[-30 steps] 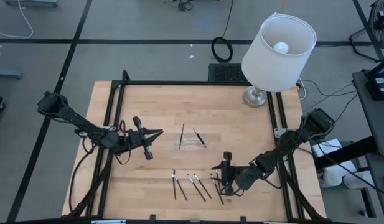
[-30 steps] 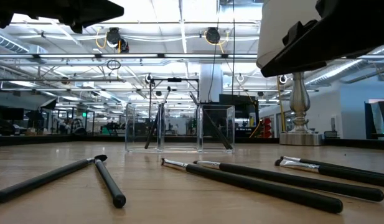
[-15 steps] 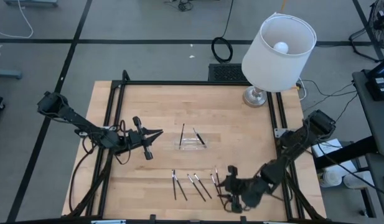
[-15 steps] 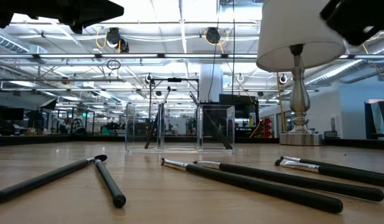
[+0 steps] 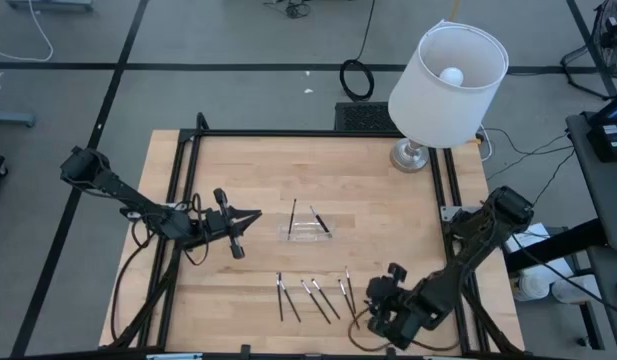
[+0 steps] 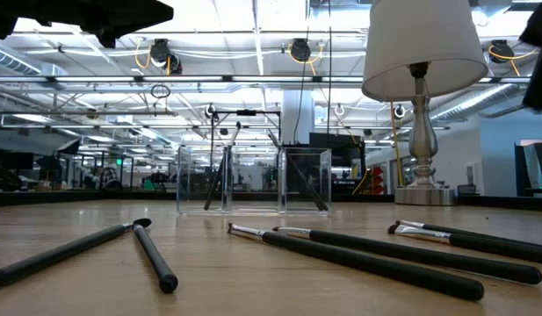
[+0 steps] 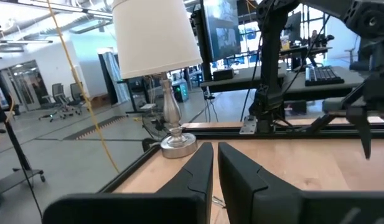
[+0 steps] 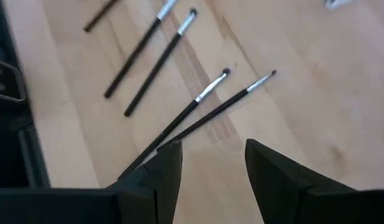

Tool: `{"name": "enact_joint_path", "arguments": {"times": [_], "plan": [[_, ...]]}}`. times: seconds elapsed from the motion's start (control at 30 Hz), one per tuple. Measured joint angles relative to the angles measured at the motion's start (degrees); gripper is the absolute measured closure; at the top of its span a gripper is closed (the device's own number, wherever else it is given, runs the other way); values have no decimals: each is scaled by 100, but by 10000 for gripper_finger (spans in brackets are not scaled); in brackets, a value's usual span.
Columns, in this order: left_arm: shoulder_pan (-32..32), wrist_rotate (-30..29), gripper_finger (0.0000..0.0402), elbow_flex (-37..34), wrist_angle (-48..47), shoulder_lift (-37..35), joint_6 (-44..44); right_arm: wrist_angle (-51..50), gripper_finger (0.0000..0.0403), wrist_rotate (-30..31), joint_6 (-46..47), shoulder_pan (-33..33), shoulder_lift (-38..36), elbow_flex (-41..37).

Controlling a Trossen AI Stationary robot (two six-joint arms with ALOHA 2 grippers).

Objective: Put items in baskets/containers
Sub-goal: Put the eyeshadow brush in the transparent organizer

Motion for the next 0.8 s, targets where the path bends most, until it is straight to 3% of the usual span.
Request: {"name": "enact_joint_path", "arguments": {"times": [0.33, 0.8], "plan": [[0, 0, 366, 0, 26, 0, 6, 392, 229, -755, -768, -775, 524, -6], [0, 13, 366, 0, 0, 0, -297, 558, 224, -772, -850, -1207, 617, -6]]}}
